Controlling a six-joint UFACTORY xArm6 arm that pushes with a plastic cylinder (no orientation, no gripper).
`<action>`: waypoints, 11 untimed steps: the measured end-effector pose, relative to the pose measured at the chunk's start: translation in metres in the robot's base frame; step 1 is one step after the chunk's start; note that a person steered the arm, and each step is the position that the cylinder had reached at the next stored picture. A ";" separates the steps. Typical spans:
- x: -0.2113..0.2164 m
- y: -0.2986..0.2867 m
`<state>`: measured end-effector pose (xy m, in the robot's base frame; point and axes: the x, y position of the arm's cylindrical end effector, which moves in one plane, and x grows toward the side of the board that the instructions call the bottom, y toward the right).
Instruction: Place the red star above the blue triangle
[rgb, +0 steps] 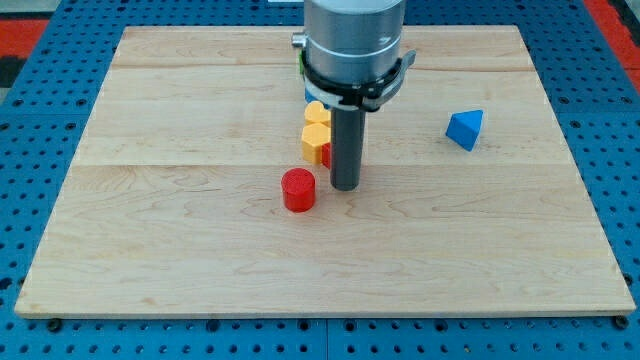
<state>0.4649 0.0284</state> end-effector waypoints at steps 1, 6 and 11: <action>-0.004 -0.018; -0.081 0.017; -0.080 0.076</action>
